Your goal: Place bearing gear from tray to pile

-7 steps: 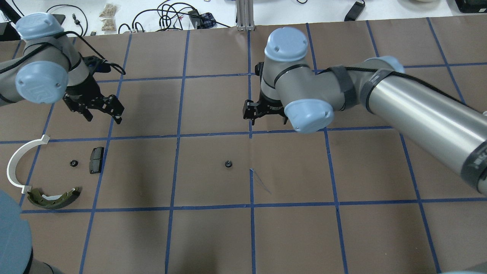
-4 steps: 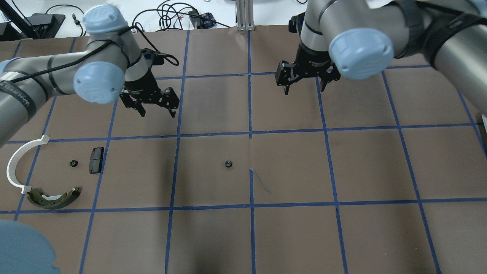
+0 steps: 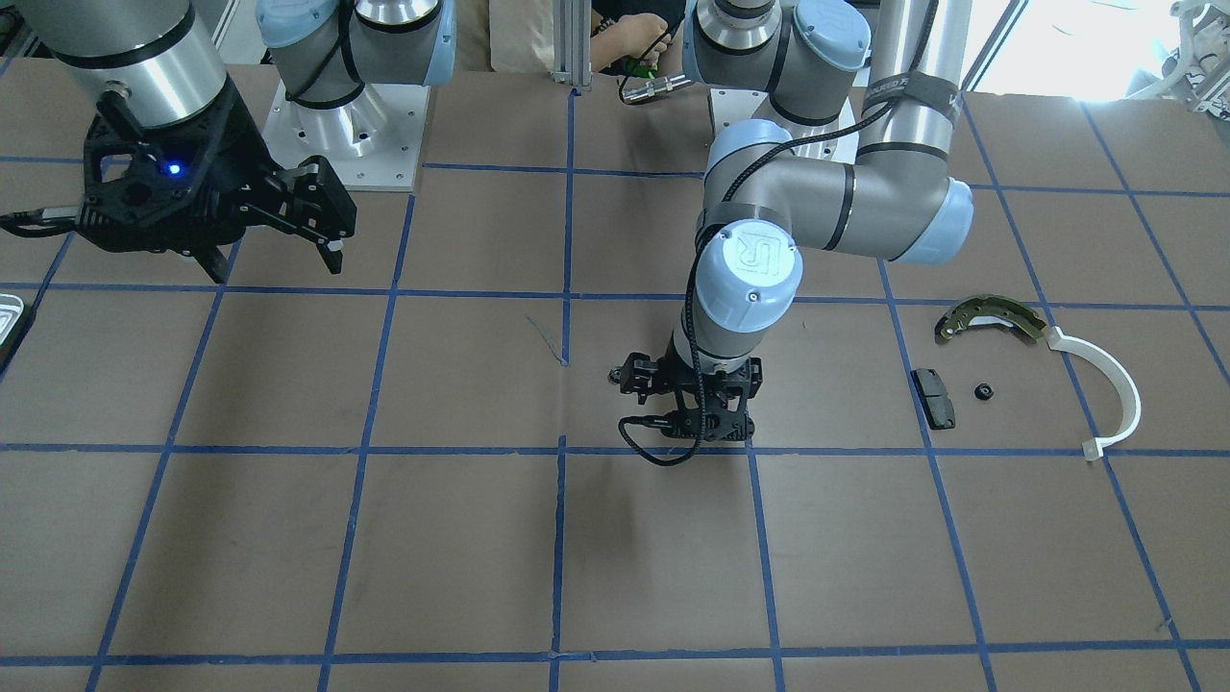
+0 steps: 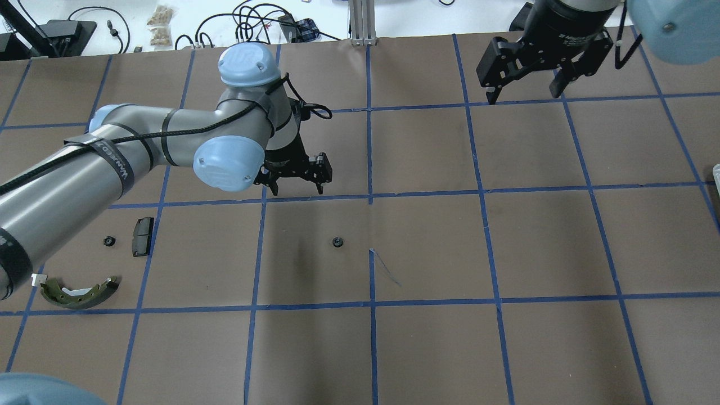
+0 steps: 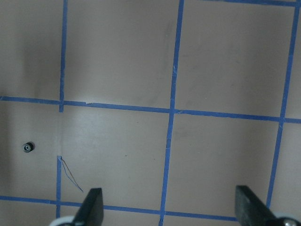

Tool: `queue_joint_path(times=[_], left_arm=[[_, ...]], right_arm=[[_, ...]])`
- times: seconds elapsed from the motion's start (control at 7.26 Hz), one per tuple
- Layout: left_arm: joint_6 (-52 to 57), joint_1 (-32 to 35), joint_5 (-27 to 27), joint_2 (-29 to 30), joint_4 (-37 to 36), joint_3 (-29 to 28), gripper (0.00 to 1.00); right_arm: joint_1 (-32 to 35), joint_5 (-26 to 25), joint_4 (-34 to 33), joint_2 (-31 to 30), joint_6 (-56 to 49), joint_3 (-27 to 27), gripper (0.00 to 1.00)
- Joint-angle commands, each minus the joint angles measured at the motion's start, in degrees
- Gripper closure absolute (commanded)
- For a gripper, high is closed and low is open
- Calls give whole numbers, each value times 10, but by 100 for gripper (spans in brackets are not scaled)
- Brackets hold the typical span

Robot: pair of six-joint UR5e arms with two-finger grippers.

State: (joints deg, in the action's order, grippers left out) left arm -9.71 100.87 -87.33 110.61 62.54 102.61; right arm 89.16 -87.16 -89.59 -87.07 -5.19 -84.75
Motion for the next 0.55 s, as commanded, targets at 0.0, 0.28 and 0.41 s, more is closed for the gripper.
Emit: queue_joint_path(times=[0.0, 0.28, 0.41], left_arm=[[-39, 28, 4, 12, -108, 72, 0], [-54, 56, 2, 19, -117, 80, 0], [-54, 57, 3, 20, -117, 82, 0]], right_arm=[[-7, -2, -18, -15, -2, -25, 0], [4, -5, -78, -19, 3, -44, 0], [8, -3, -80, -15, 2, -43, 0]])
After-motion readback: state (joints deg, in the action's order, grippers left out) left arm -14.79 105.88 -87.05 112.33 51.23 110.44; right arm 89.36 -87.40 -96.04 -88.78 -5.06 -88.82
